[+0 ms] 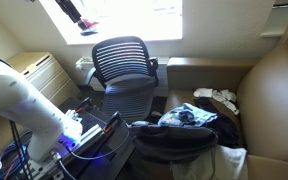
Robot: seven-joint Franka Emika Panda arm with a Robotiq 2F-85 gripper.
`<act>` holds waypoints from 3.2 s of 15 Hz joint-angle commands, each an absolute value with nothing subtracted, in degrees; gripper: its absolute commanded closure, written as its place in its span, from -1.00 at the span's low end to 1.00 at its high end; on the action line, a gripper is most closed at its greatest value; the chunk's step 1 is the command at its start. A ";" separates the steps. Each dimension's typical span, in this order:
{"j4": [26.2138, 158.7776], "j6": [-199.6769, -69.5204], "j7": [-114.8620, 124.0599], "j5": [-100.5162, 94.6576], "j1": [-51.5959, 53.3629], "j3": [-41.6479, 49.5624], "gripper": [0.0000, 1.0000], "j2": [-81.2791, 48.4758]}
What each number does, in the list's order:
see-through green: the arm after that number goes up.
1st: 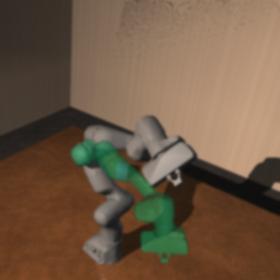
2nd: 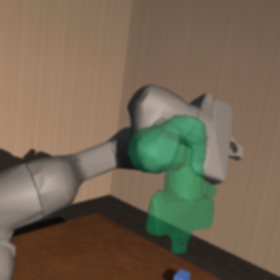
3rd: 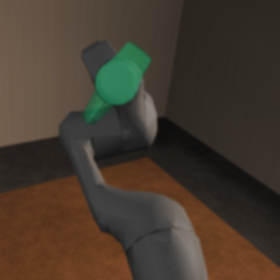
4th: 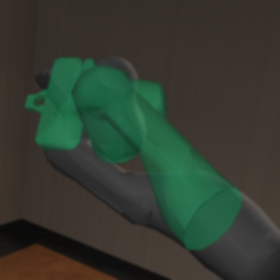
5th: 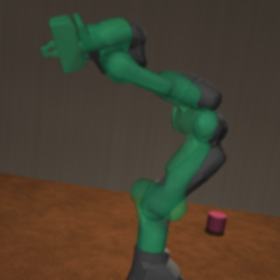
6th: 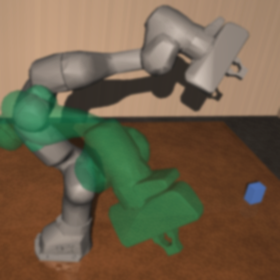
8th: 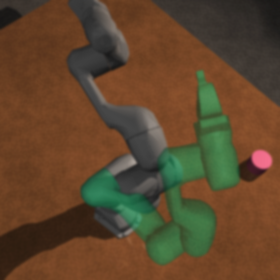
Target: Put the bag on the chair.
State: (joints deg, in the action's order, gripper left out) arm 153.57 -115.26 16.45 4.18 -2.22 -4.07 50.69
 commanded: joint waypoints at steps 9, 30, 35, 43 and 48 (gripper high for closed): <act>158.86 -128.98 24.84 -10.65 -18.71 -3.41 -1.00 40.57; 156.29 -127.83 57.34 -64.51 -37.97 8.29 -1.00 25.55; 155.87 -127.74 54.35 -62.98 -34.32 12.75 -1.00 24.50; 155.39 -131.86 39.37 -60.56 -32.66 25.29 -1.00 18.02; 154.27 -131.63 32.16 -54.76 -31.36 27.10 -1.00 14.22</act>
